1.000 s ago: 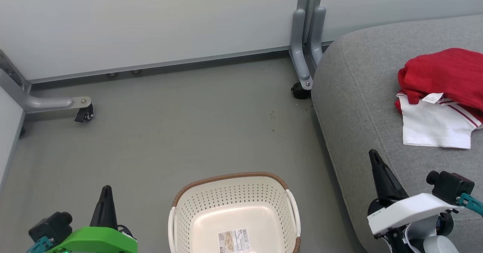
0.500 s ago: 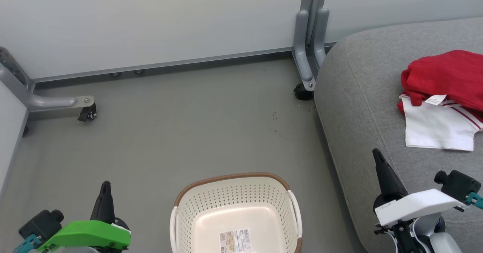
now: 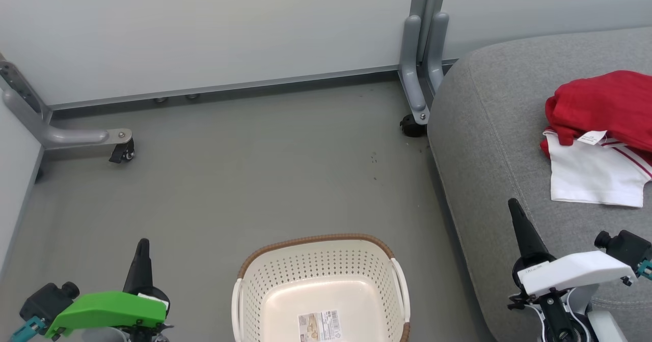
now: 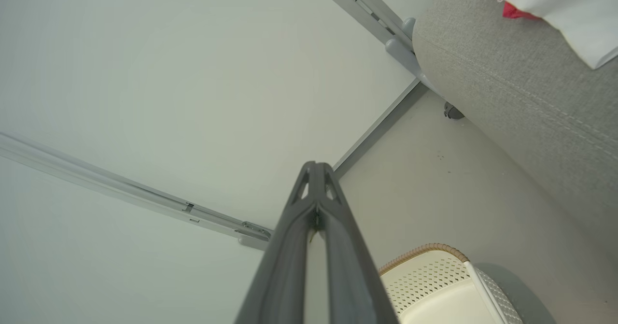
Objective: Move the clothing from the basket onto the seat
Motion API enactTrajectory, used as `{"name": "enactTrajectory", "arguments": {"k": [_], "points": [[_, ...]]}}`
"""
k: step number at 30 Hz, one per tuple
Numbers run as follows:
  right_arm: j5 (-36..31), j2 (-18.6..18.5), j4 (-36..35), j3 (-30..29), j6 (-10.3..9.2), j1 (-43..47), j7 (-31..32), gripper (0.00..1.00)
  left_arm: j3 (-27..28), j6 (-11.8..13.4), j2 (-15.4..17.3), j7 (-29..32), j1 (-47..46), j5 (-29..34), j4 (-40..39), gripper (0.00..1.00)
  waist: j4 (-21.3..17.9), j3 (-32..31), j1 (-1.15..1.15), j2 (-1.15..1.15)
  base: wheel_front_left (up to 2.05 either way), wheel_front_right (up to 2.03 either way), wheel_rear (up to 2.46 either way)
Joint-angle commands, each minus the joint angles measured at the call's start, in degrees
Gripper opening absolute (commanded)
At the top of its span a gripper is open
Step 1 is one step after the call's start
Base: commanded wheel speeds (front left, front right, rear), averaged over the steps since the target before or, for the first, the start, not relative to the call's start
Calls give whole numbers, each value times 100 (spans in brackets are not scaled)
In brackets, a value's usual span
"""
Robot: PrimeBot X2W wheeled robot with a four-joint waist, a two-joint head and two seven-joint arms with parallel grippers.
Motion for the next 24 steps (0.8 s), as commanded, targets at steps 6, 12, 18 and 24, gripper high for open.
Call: {"name": "enactTrajectory", "arguments": {"k": [6, 12, 18, 24], "points": [[521, -47, 62, -67, 2, -178, 54, 0, 159, -121, -36, 123, -209, -425, -15, 0, 27, -8, 0, 0, 0, 0, 0], [890, -49, 148, -111, 2, -227, 99, 0, 252, -201, -90, 222, -260, -726, 4, 0, 51, -15, 0, 0, 0, 0, 0], [1234, -49, 228, -152, 2, -256, 143, 0, 328, -267, -133, 309, -292, -1006, 23, 0, 75, -22, 0, 0, 0, 0, 0], [1623, -46, 318, -203, 2, -311, 190, 0, 430, -350, -192, 408, -336, -1325, 49, 0, 104, -30, 0, 0, 0, 0, 0]]}}
